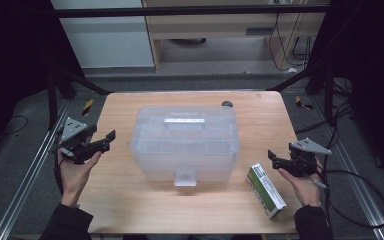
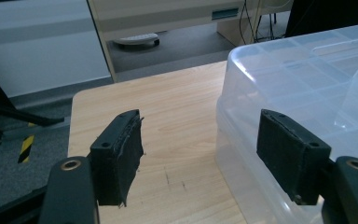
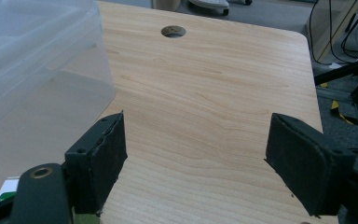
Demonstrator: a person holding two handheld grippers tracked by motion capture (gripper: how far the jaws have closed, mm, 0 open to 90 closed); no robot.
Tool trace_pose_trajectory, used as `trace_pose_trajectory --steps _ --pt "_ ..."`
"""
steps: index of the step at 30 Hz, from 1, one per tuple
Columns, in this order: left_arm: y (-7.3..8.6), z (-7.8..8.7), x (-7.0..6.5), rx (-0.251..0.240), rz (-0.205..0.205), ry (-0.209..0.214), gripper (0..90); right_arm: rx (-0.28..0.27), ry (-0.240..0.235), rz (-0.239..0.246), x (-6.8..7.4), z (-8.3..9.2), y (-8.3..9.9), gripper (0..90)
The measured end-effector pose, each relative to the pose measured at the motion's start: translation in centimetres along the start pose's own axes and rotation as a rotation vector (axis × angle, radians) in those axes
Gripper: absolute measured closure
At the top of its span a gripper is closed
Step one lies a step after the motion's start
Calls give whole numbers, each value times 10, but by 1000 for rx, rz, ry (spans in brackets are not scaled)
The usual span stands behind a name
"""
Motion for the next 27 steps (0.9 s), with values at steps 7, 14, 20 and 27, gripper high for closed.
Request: trace_pose_trajectory --steps 7,14,20,27 --pt "-12 -4 -3 -2 -36 13 303 -4 2 9 1 0 -2 203" --pt "-22 -6 -9 -7 -77 15 310 -4 0 15 2 2 -3 200" --pt "-31 -9 -12 2 -114 26 315 4 -2 21 3 1 -2 195" --pt "-48 -12 -19 36 -198 63 314 12 3 27 3 1 -2 189"
Point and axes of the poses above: each handheld gripper's, and its own axes: z roughly backward along the jaws, y roughly out of its underside, x roughly to its left, the point moved 4 cm from there along -z, roughly forward along the jaws, and after that the axes turned 11 degrees about -z, right-handed, at the moved point
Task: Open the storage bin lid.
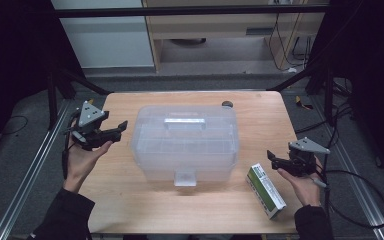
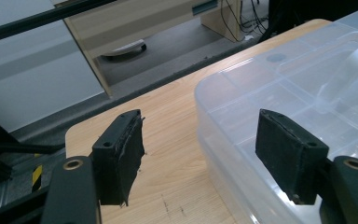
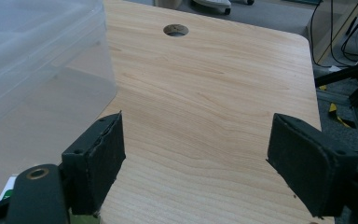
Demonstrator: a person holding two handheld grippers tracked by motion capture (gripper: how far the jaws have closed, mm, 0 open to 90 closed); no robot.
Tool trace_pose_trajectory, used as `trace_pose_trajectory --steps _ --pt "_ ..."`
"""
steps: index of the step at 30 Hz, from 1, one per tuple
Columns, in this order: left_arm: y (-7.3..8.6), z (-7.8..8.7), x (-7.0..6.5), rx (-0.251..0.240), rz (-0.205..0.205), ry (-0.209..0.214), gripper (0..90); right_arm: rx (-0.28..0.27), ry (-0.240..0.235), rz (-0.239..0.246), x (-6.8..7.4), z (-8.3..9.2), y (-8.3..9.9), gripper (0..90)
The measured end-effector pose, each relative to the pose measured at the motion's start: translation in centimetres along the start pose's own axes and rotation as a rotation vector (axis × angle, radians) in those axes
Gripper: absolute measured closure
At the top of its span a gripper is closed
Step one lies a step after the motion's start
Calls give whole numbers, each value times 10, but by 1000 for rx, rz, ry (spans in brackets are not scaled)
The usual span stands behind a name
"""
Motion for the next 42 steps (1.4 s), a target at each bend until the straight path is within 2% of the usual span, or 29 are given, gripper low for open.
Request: trace_pose_trajectory --steps 1,2,4,5,6,9,12,13,15,16,18,19,20,27,28,29,30,31,32,35,36,42 --pt "-2 -1 1 -3 -23 3 313 0 -1 0 0 0 0 188" --pt "-3 -1 -1 12 -27 15 311 0 -1 -2 0 0 0 188" --pt "-6 -2 -3 28 -58 29 308 5 -2 -3 0 0 0 187" --pt "-6 -2 -3 28 -58 29 308 8 -1 -2 0 -1 1 187" --pt "-9 -2 -5 38 -88 42 308 9 -1 1 0 -1 1 186" --pt "-14 -3 -9 44 -124 62 310 8 -2 0 0 -1 1 186" --pt "-17 -2 -11 47 -137 72 318 7 -3 1 0 -1 1 186" --pt "-20 -2 -12 51 -160 84 320 10 -2 4 0 -1 2 188" --pt "-24 -3 -14 36 -172 94 321 12 -5 6 0 -1 2 189" --pt "-25 -3 -14 46 -183 98 323 13 -4 7 -1 -1 2 190" --pt "-26 -4 -15 45 -183 104 326 19 -7 5 0 -1 3 194" --pt "-28 -6 -17 52 -201 109 327 18 -8 10 0 -2 3 195" --pt "-28 -5 -18 69 -199 111 327 19 -10 8 0 -2 3 196" --pt "-36 -7 -21 82 -233 132 331 26 -18 18 1 -3 4 218" --pt "-36 -7 -21 82 -233 132 332 26 -17 19 1 -3 4 221" --pt "-36 -6 -24 108 -209 126 334 25 -16 20 1 -3 4 223" --pt "-39 -9 -25 86 -241 138 335 26 -16 21 1 -2 4 224" --pt "-39 -9 -25 86 -241 138 335 25 -17 23 1 -2 4 226" --pt "-41 -10 -26 89 -258 140 335 26 -16 22 1 -2 4 226" --pt "-43 -11 -29 89 -263 146 336 25 -17 22 1 -2 4 227" --pt "-46 -12 -30 93 -279 151 336 25 -17 23 1 -2 4 227" --pt "-51 -14 -35 98 -307 164 337 27 -15 21 1 -3 4 230"
Point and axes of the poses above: each handheld gripper's, and its own axes: z roughly backward along the jaws, y roughly out of its underside, x roughly to its left, the point moved 4 cm from there along -z, roughly forward along the jaws, and after that the axes turned 11 degrees about -z, right-handed, at the moved point
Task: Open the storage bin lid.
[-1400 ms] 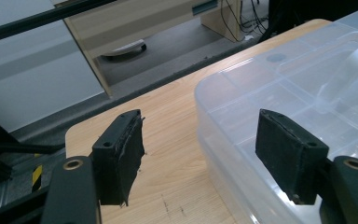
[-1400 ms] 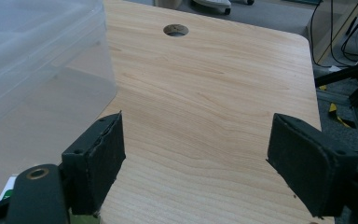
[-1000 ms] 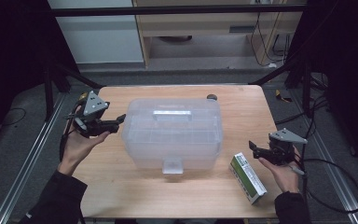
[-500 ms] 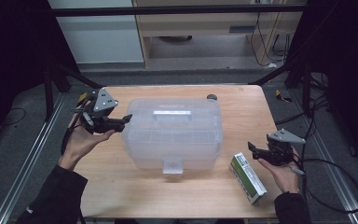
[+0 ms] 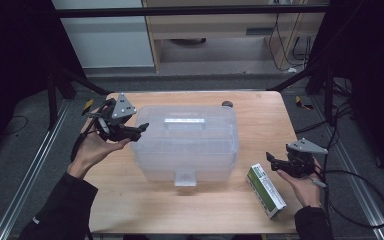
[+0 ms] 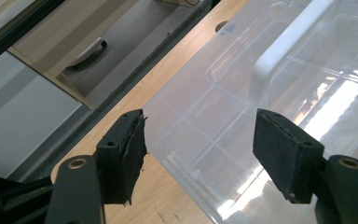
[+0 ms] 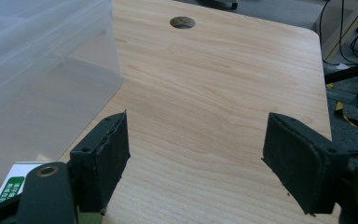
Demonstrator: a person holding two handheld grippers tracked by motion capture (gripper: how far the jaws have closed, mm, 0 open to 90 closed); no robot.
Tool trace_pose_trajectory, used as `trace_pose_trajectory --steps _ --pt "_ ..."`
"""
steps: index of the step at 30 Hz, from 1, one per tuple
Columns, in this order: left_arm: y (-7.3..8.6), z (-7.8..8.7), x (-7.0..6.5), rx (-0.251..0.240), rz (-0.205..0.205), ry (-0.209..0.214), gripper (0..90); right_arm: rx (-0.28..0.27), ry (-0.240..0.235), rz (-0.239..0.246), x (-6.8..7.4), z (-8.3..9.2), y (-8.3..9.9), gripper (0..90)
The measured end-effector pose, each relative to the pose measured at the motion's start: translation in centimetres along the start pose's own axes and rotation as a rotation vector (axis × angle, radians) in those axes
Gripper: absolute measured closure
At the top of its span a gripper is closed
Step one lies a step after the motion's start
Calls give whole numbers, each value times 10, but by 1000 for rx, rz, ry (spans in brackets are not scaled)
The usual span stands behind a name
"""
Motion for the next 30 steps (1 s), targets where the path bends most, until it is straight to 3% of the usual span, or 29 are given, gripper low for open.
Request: trace_pose_trajectory --steps 15,30 --pt "-18 -7 -2 42 -88 43 360 13 -6 0 0 -1 2 236" --pt "-34 -18 -10 107 -207 96 370 32 -18 3 1 -2 3 245"
Point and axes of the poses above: each handheld gripper's, and its own axes: z roughly backward along the jaws, y roughly out of its underside, x roughly to its left, the point moved 4 cm from there along -z, roughly forward along the jaws, and after that the axes turned 11 degrees about -z, right-handed, at the moved point
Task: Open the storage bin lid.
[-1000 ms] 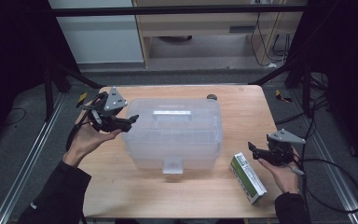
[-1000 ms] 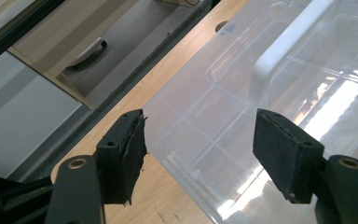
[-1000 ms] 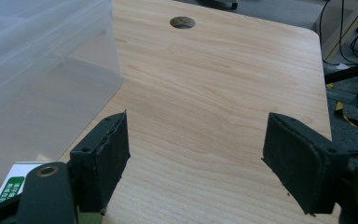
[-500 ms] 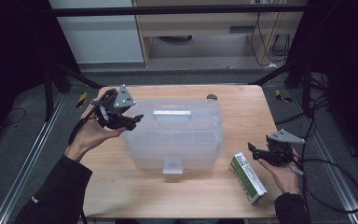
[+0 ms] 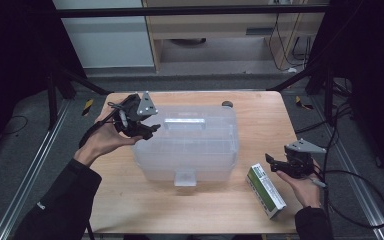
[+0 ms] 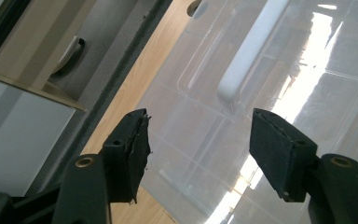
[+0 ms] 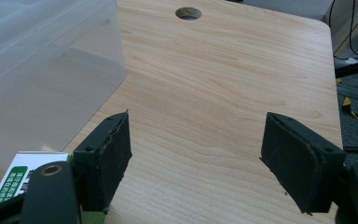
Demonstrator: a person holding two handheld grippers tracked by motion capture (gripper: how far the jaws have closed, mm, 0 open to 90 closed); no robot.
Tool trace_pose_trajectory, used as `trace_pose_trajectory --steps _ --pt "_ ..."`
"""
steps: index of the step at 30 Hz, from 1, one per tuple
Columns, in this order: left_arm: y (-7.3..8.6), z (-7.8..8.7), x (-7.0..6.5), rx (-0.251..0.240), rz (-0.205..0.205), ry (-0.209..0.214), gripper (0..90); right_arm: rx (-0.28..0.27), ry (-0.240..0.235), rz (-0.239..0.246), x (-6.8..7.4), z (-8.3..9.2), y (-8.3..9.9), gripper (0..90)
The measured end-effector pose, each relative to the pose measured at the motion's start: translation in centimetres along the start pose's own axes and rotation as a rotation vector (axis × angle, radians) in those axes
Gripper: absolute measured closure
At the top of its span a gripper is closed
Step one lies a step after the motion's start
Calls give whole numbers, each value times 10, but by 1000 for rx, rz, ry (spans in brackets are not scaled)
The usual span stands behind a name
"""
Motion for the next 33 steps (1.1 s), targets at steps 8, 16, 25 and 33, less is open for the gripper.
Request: trace_pose_trajectory --steps 8,16,25,33 --pt "-10 -3 1 14 -55 29 377 7 -2 2 0 -1 1 247" --pt "-20 -8 -3 36 -117 44 394 9 -2 4 -1 -1 1 247" --pt "-27 -14 -3 72 -182 42 413 14 -7 7 0 -2 2 253" --pt "-31 -22 -6 91 -223 54 425 16 -10 7 0 -2 2 263"
Point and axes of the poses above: each handheld gripper's, and its own axes: z roughly backward along the jaws, y roughly out of its underside, x roughly to its left, the point moved 4 cm from there along -z, roughly forward along the jaws, and after that the axes turned 11 degrees about -z, right-handed, at the moved point
